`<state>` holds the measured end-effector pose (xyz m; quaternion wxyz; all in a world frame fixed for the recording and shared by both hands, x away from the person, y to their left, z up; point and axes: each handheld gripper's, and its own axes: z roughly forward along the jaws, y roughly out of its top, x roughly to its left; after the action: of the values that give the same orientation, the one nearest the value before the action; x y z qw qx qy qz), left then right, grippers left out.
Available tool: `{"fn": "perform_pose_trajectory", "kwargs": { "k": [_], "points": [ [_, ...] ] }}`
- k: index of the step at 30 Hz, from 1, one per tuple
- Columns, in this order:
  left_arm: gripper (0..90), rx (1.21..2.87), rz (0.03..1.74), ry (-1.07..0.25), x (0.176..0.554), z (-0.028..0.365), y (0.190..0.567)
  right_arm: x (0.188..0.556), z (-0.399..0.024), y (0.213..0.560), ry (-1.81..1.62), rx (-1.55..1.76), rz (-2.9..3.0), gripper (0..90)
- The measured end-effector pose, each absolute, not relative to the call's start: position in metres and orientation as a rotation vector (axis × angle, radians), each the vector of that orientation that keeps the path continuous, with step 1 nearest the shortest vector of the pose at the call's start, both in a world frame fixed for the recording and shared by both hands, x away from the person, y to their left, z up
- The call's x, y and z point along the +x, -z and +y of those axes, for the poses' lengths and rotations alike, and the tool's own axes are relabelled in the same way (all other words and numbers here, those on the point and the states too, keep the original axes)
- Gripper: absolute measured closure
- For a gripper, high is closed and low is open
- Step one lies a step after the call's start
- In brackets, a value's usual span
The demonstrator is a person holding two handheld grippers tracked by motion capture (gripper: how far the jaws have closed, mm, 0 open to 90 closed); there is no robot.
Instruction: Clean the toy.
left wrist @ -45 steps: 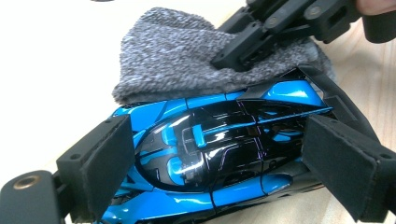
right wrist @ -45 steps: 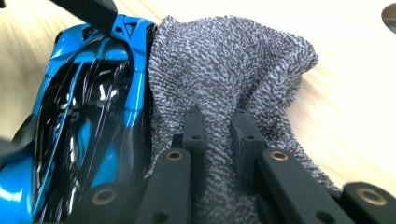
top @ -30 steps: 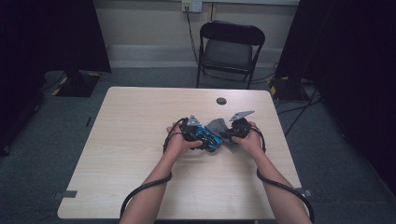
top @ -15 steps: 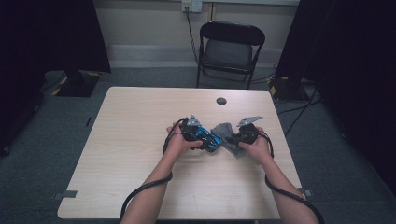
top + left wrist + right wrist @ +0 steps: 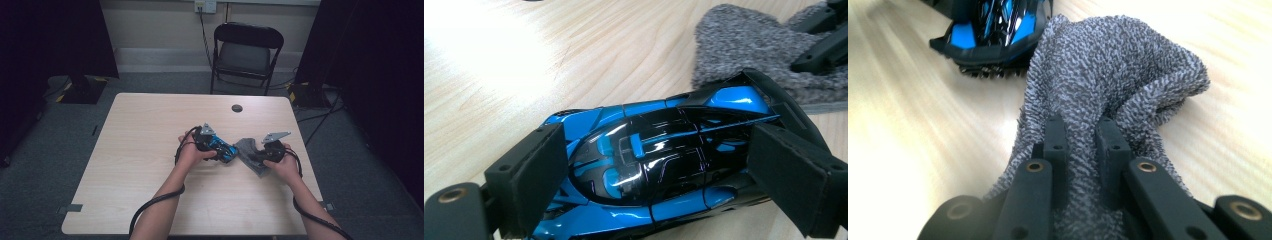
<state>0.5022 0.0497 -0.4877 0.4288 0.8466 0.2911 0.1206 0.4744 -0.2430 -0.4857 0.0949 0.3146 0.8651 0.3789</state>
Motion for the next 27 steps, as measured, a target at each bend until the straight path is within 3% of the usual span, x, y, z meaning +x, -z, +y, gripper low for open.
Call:
{"fn": "perform_pose_trajectory", "kwargs": {
  "k": [15,27],
  "points": [
    [9.5,2.119,0.730,-0.300,0.502,0.049,0.487,0.449,-0.270,0.482,-1.157,0.978,2.543,78.6],
    [9.5,2.118,0.732,-0.299,0.502,0.049,0.487,0.466,-0.269,0.459,-1.209,1.038,2.433,78.5]
  ]
}}
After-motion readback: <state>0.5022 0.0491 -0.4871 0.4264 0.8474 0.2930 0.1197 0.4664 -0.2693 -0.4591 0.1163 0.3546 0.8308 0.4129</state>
